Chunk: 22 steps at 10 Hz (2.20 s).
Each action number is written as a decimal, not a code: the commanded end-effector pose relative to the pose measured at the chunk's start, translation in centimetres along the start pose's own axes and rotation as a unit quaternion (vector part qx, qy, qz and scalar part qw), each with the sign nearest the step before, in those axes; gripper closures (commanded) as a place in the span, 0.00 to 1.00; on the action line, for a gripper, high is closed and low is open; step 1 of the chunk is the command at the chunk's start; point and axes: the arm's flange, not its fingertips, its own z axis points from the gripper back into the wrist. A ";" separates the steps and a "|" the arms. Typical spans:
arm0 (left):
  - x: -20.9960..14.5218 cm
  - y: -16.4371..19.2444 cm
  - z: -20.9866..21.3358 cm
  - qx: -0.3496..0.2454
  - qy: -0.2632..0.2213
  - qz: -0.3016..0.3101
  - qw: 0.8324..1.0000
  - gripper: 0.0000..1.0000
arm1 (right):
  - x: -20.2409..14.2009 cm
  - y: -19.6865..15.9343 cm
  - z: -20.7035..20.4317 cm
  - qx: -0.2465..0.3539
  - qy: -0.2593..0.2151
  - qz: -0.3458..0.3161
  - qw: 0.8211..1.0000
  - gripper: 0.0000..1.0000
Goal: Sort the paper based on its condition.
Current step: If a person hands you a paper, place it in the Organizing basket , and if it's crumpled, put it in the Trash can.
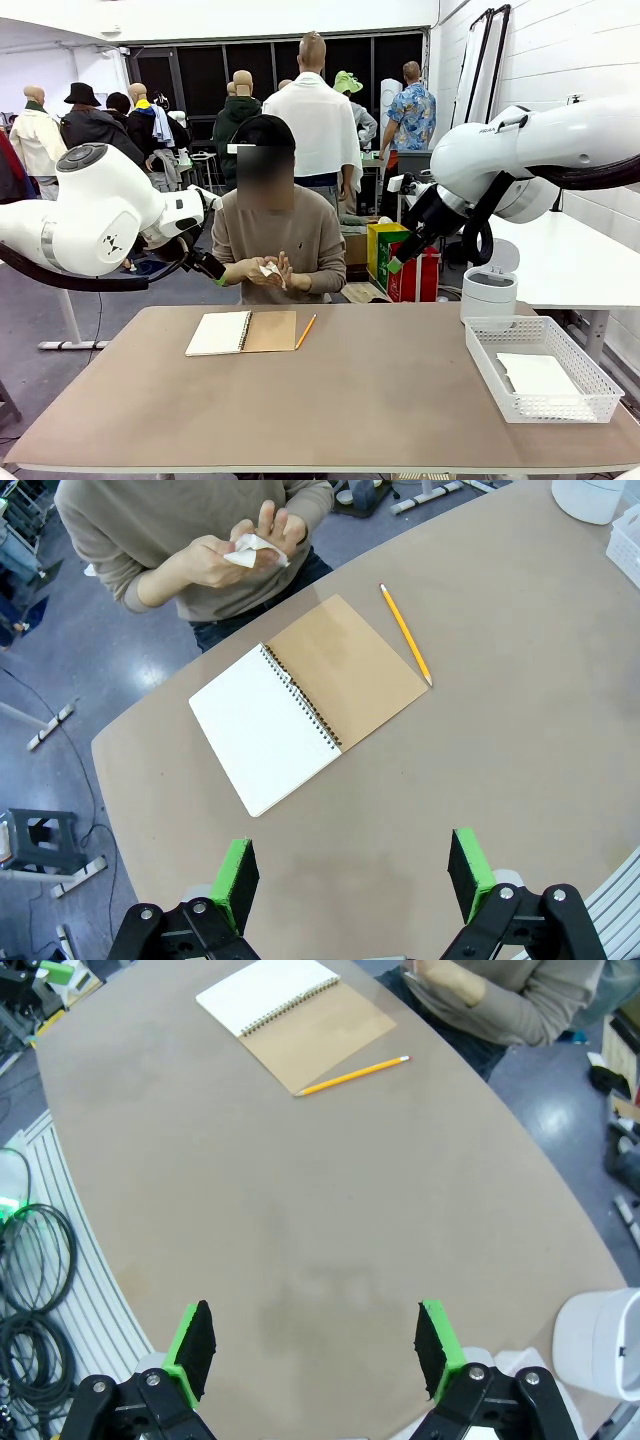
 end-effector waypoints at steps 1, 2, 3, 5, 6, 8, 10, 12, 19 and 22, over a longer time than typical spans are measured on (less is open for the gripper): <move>0.0 0.1 0.0 0.000 0.000 -0.002 1.000 0.00 | 0.0 0.1 -0.1 0.003 0.002 0.000 1.000 0.00; 0.0 0.1 0.0 0.000 0.000 -0.002 1.000 0.00 | 0.0 0.1 -0.1 0.003 0.002 0.000 1.000 0.00; 0.0 0.1 0.0 0.000 0.000 -0.002 1.000 0.00 | 0.0 0.1 -0.1 0.003 0.002 0.000 1.000 0.00; 0.0 0.1 0.0 0.000 0.000 -0.002 1.000 0.00 | 0.0 0.1 -0.1 0.003 0.002 0.000 1.000 0.00; 0.0 0.1 0.0 0.000 0.000 -0.002 1.000 0.00 | 0.0 0.1 -0.1 0.003 0.002 0.000 1.000 0.00; 0.0 0.1 0.0 0.000 0.000 -0.002 1.000 0.00 | 0.0 0.1 -0.1 0.003 0.002 0.000 1.000 0.00; 0.0 0.1 0.0 0.000 0.000 -0.002 1.000 0.00 | 0.0 0.1 -0.1 0.003 0.002 0.000 1.000 0.00; 0.0 0.1 0.0 0.000 0.000 -0.002 1.000 0.00 | 0.0 0.1 -0.1 0.003 0.002 0.000 1.000 0.00; 0.0 0.1 0.0 0.000 0.000 -0.002 1.000 0.00 | 0.0 0.1 -0.1 0.003 0.002 0.000 1.000 0.00; 0.0 0.1 0.0 0.000 0.000 -0.002 1.000 0.00 | 0.0 0.1 -0.1 0.003 0.002 0.000 1.000 0.00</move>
